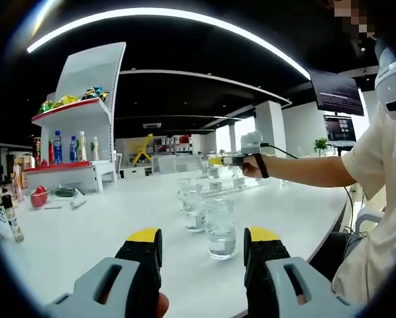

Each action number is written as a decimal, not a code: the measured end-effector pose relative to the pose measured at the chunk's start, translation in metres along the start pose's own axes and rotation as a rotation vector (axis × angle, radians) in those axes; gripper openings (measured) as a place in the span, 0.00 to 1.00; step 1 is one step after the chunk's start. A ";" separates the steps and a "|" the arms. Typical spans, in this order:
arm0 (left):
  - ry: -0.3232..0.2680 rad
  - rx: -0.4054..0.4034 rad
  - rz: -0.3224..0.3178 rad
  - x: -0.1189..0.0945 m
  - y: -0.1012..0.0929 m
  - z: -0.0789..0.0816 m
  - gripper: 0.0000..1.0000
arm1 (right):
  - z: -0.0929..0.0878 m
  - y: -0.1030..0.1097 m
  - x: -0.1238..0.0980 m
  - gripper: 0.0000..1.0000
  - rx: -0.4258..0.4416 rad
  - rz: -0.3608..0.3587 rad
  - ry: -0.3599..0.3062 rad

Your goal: Identify the label on the chemical reagent bottle, grasp the chemical reagent bottle, and place it in the designated position on the reagent rack

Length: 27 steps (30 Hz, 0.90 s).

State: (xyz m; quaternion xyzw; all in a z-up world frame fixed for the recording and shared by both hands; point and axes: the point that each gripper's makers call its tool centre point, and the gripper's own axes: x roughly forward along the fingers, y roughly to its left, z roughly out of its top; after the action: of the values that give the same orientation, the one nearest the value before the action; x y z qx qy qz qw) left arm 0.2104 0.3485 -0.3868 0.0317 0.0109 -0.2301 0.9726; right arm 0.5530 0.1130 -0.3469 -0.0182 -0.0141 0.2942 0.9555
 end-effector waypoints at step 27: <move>0.011 -0.004 0.003 0.002 0.004 -0.004 0.49 | -0.028 -0.013 0.017 0.19 0.010 -0.014 0.041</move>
State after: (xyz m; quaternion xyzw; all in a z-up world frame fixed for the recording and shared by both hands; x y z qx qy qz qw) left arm 0.2138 0.3516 -0.3909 0.0312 0.0167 -0.2284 0.9729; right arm 0.5757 0.1114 -0.3742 -0.0191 0.0068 0.2869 0.9577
